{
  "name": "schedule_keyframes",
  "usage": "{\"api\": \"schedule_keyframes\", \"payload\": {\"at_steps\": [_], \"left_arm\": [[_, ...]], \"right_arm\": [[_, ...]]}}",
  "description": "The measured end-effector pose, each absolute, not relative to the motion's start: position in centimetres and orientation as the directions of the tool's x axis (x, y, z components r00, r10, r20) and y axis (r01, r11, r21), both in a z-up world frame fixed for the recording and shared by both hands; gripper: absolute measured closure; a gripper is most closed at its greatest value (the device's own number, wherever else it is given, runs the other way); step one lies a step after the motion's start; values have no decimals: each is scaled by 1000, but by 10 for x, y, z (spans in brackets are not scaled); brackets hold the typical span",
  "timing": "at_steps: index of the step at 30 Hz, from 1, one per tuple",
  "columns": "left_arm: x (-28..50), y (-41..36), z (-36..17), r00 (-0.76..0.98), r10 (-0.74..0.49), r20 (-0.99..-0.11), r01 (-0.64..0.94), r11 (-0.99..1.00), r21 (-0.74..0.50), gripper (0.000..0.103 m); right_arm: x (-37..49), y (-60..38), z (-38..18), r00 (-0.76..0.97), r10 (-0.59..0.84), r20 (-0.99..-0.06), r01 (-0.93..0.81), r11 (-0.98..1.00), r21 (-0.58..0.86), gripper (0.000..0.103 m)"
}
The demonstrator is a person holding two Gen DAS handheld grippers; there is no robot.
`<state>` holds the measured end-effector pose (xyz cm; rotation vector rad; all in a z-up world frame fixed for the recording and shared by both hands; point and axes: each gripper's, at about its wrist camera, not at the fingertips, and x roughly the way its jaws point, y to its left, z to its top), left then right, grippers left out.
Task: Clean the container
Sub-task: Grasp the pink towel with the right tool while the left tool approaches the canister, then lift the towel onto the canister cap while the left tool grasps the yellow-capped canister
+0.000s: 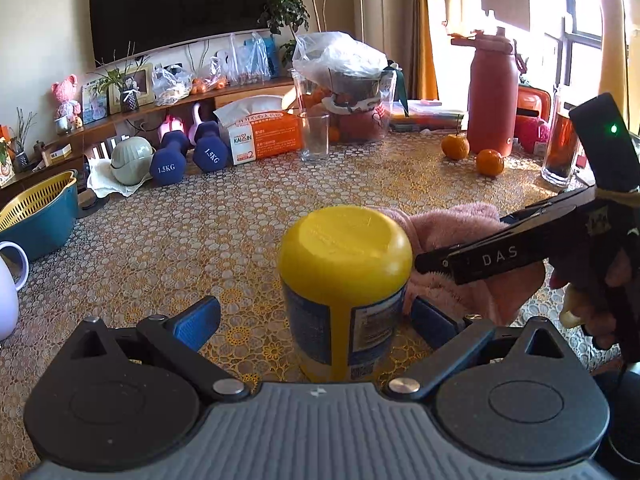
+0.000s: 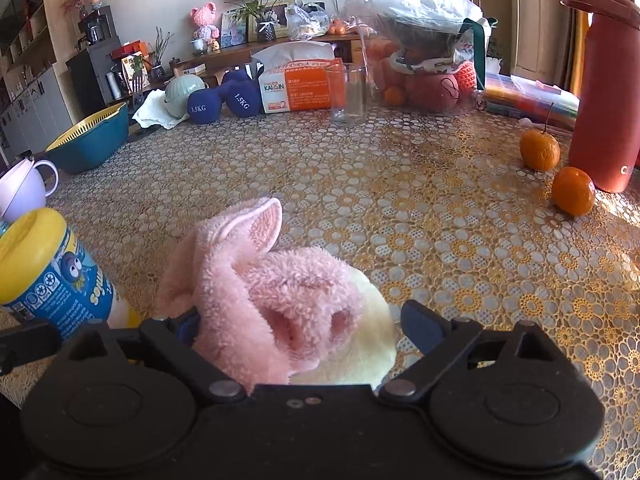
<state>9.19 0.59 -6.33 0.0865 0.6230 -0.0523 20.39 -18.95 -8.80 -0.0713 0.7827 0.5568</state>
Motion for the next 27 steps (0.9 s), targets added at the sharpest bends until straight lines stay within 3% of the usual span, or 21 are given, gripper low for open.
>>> {"api": "schedule_keyframes", "payload": {"at_steps": [5,9,12,21,23,27], "left_arm": [[92,3,-66,816,-28,-578,84,994,71,1],[89,-1,-56,836,-41,-547,95,993,72,5],[85,-5,-48,849,-45,-527,106,991,87,10],[77,-9,-28,874,-43,-484,110,988,111,11],[77,-9,-25,873,-49,-484,114,988,107,19],[80,-10,-28,859,-50,-509,127,985,118,26]], "right_arm": [[201,-188,-84,594,440,-673,-490,862,131,29],[196,-191,-73,618,446,-647,-490,863,127,51],[189,-194,-58,647,448,-617,-492,864,110,60],[160,-200,15,698,558,-449,-578,809,108,62],[156,-195,27,682,597,-422,-613,782,116,62],[149,-178,36,590,685,-428,-716,688,116,62]]}}
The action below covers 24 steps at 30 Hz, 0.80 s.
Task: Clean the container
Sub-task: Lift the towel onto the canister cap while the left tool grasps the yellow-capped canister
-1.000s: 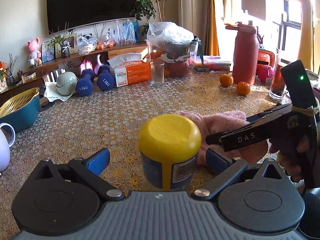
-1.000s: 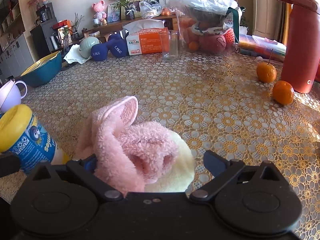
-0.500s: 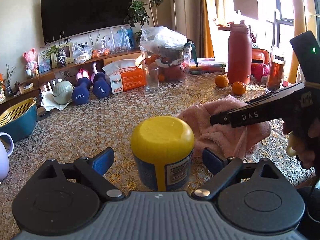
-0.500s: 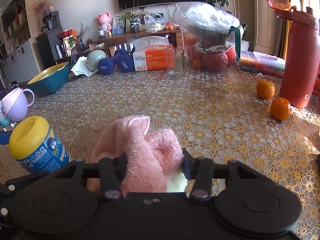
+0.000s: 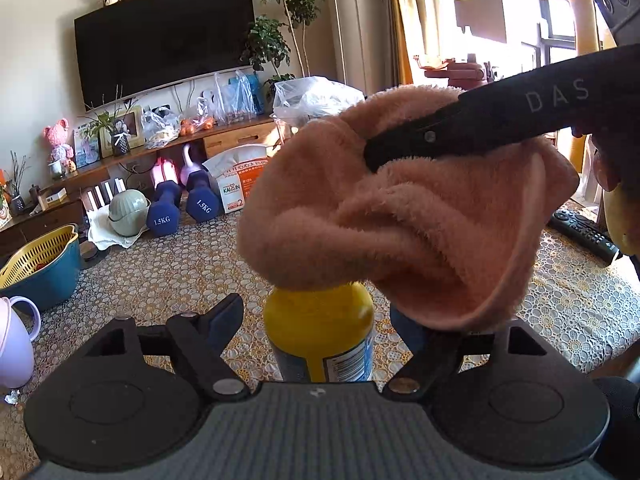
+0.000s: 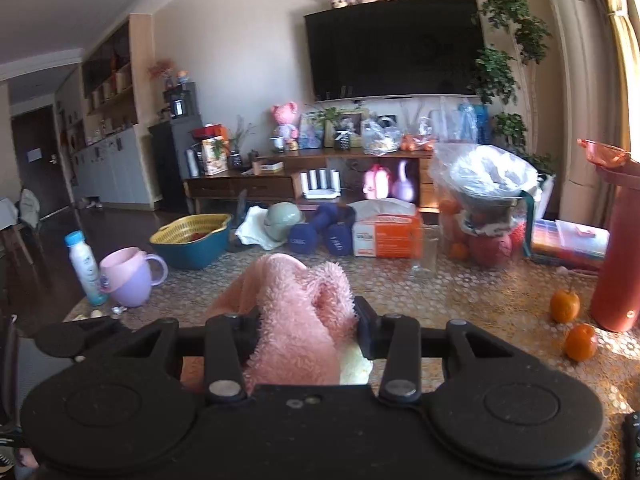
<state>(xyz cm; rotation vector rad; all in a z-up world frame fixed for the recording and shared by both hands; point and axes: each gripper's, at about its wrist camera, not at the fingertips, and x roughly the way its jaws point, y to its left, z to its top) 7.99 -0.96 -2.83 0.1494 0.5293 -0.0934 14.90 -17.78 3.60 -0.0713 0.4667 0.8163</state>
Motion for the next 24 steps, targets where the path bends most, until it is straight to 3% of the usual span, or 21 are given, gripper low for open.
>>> {"api": "schedule_keyframes", "payload": {"at_steps": [2,5,16,24], "left_arm": [[82,-9,-33,847,-55,-528,136,984,115,35],[85,-6,-39,835,-55,-548,138,984,110,39],[85,-3,-37,832,-63,-552,138,986,96,39],[79,1,-28,839,-97,-536,162,984,76,39]], "right_arm": [[147,-167,32,570,687,-451,-744,664,71,62],[145,-157,23,544,683,-488,-763,644,51,62],[165,-173,-9,631,549,-548,-651,759,11,62],[178,-214,-21,659,513,-551,-540,832,128,64]]}}
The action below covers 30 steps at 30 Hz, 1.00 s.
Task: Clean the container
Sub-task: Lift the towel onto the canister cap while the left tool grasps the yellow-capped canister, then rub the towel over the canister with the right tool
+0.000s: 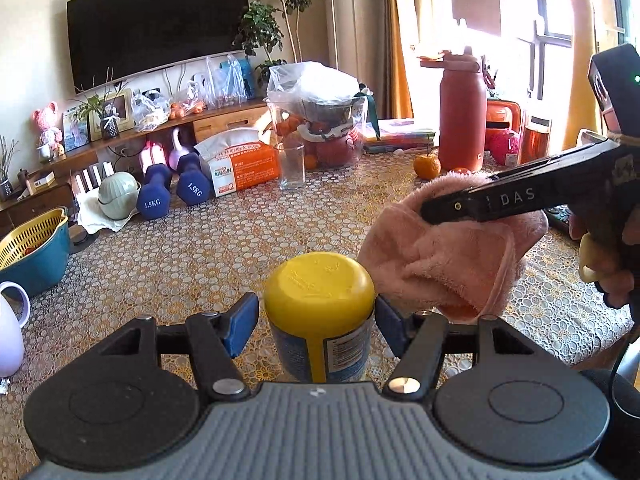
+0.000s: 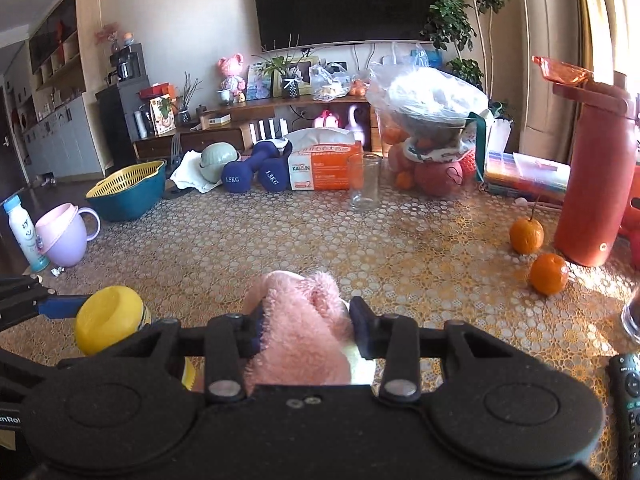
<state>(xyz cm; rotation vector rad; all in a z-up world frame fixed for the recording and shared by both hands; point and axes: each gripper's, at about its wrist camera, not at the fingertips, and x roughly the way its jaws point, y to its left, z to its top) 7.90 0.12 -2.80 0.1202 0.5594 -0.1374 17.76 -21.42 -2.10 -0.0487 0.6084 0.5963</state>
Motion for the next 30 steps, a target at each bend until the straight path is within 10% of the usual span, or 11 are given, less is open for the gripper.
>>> {"api": "schedule_keyframes", "payload": {"at_steps": [19,30], "left_arm": [[79,15,-16,845,-156,-511,200,979,31,52],[79,16,-17,851,-161,-500,203,979,32,52]], "right_arm": [[173,-204,-30,516,712,-477,-598,698,395,65],[154,-177,-56,560,574,-597,-661,745,97,63]]}}
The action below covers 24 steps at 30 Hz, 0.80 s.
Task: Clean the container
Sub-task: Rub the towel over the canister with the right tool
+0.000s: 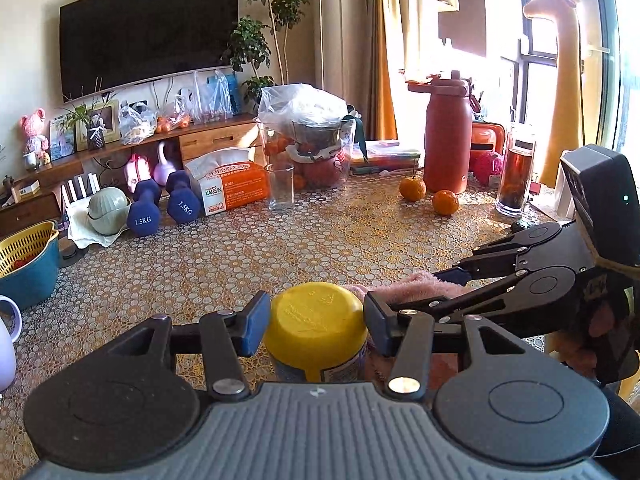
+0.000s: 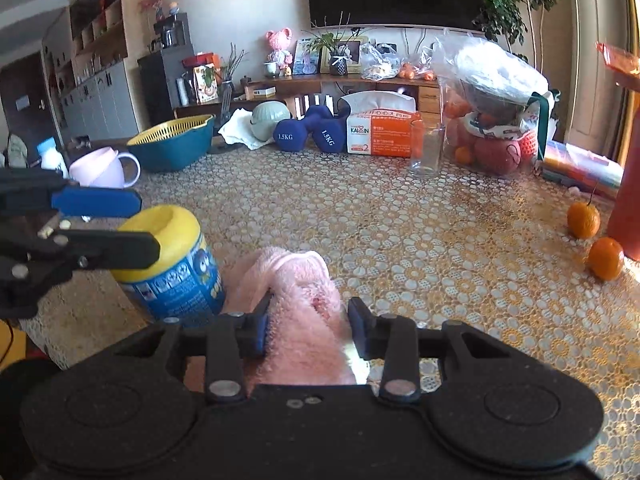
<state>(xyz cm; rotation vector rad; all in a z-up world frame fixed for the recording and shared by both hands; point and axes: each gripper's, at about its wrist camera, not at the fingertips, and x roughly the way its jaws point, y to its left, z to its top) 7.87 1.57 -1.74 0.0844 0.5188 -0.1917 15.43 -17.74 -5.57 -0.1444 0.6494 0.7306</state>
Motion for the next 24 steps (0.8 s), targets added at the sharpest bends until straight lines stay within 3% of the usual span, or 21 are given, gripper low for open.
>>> {"api": "schedule_keyframes", "payload": {"at_steps": [2,4,9,17,19,24], "left_arm": [[79,16,-17,851,-160,-500,201,979,28,52],[78,16,-17,852,-159,-499,200,979,30,52],[78,15,-17,852,-158,-499,201,979,34,52],[78,15,-18,853,-156,-498,198,980,31,52],[78,15,-18,853,-156,-499,198,980,31,52],[78,15,-18,852,-157,-499,199,980,31,52]], "right_arm": [[155,-183,-54,538,592,-600,-663,737,133,57],[156,-188,-52,516,613,-599,-655,733,186,40],[158,-198,-48,474,660,-582,-630,717,300,21],[167,-211,-53,434,674,-598,-542,726,424,8],[164,-205,-54,445,656,-609,-547,738,395,3],[155,-178,-60,508,562,-653,-579,784,223,3]]}}
